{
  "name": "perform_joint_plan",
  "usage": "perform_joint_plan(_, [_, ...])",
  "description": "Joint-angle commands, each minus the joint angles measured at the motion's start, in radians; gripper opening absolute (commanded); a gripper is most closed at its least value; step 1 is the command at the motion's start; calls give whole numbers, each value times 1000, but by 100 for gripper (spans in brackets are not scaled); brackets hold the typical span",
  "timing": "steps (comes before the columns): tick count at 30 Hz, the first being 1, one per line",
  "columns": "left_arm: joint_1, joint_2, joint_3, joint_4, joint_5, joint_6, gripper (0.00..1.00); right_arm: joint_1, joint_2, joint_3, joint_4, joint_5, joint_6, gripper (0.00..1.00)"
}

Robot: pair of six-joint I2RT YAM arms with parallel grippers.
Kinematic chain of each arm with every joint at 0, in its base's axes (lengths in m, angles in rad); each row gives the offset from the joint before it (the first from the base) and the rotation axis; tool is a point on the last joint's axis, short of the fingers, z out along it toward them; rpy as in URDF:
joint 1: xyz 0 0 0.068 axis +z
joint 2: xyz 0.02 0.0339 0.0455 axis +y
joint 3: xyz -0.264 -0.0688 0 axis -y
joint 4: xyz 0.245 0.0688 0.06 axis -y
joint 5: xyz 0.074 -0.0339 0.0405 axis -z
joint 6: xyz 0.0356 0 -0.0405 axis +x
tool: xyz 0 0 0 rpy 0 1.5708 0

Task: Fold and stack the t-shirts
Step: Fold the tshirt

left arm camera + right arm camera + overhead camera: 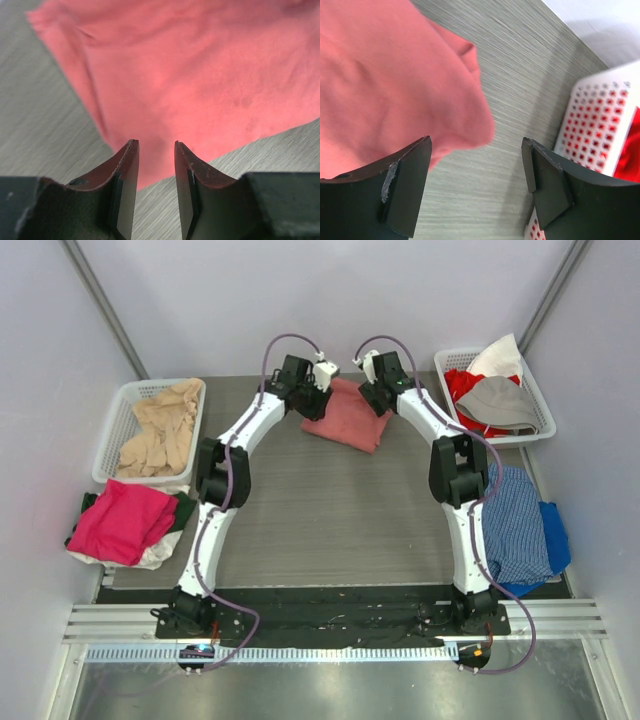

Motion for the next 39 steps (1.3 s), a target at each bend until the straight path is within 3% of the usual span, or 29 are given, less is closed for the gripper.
perform_joint_plan(1, [-5,37,81,-6,6,36,40,-2,-147,-62,60,102,62,80])
perform_joint_plan(2, [-4,41,87,-7,2,37,43,-2,-164,-88,67,104,68,90])
perform_joint_plan(4, [-2,55,93,-10,-23,43,45,0,-222,-180,116,111,74,100])
perform_joint_plan(8, [19,44,64,-3,-37,45,52,0,-286,-285,150,82,80,100])
perform_joint_plan(12, [44,9,13,26,-32,36,56,1,-292,-285,144,52,103,100])
perform_joint_plan(30, [87,-17,-13,42,-32,30,57,39,-108,-42,38,-68,123,100])
perform_joint_plan(39, [87,-77,-151,78,-41,57,56,72,-59,-24,15,-160,149,100])
